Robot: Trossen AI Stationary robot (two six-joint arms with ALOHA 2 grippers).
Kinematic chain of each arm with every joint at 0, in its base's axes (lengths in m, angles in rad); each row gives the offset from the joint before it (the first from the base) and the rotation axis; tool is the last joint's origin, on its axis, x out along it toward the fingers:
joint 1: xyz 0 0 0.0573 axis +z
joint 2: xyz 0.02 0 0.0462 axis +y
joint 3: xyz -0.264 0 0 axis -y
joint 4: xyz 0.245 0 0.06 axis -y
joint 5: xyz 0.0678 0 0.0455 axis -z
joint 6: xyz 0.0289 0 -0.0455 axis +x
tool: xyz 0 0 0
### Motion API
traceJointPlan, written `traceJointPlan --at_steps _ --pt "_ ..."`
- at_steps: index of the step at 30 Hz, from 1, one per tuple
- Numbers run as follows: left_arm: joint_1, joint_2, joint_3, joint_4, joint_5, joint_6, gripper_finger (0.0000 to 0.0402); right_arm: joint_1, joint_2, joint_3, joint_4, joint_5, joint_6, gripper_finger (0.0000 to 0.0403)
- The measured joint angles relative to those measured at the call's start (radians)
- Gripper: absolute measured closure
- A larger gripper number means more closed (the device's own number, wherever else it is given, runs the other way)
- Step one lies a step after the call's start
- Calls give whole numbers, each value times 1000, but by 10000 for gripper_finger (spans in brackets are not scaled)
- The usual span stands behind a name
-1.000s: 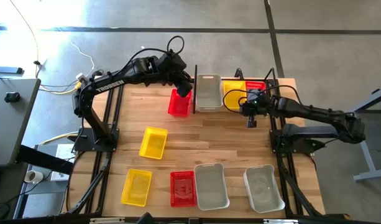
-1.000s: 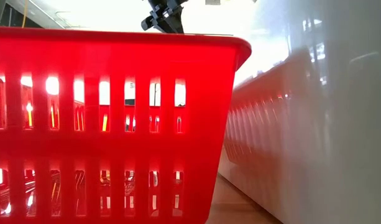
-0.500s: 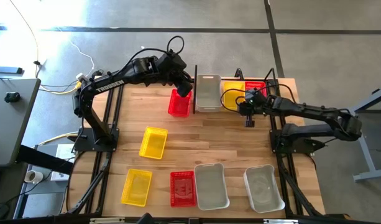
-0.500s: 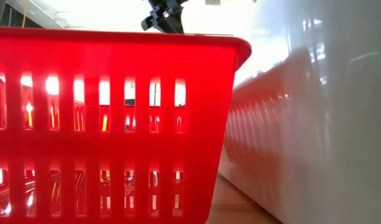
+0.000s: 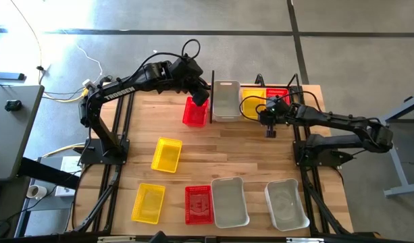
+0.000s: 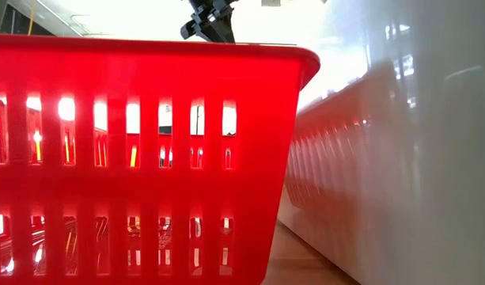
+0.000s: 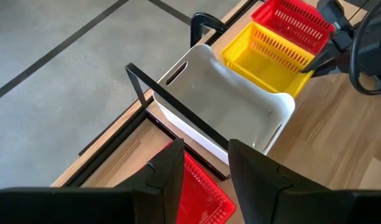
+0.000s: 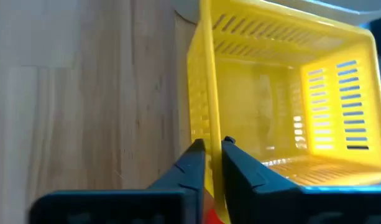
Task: Stack baskets on shelf by color
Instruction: Put the top right yellow bin on the shelf, then stack the left gray bin on top of the gray bin on the shelf
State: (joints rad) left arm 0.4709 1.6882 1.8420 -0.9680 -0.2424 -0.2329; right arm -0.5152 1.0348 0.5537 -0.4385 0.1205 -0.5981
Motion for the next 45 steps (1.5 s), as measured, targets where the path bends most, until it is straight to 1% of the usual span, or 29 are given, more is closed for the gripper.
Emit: traceJointPlan --at_steps 4,8,14,17,20,23,28,32,34,39,43,45 --pt "0 0 0 0 0 0 286 0 -4 0 0 9 14 329" --pt "0 0 0 0 0 1 286 1 -9 36 -44 9 23 306" --pt "0 0 0 -1 1 18 286 1 -10 141 -186 -18 68 302" --pt "0 0 0 -17 2 19 286 12 -9 188 -264 -19 121 302" --pt "0 -2 0 -42 54 21 286 39 -9 243 -338 -16 207 302" --pt "0 -17 -1 -78 113 55 286 82 -9 299 -405 -17 337 302" --pt "-9 -34 -1 -138 119 123 286 183 -10 386 -453 -17 603 302" --pt "-20 -35 -1 -202 138 198 286 271 -10 437 -469 -22 859 302" --pt "-30 -35 -5 -232 140 233 286 322 -10 452 -474 -22 995 302" --pt "-64 -34 -59 -241 160 271 286 470 -4 462 -472 -25 1314 305" --pt "-92 -34 -105 -241 166 290 286 593 27 462 -466 -25 1561 315" --pt "-108 -34 -120 -241 174 290 286 653 53 462 -449 -26 1660 320"
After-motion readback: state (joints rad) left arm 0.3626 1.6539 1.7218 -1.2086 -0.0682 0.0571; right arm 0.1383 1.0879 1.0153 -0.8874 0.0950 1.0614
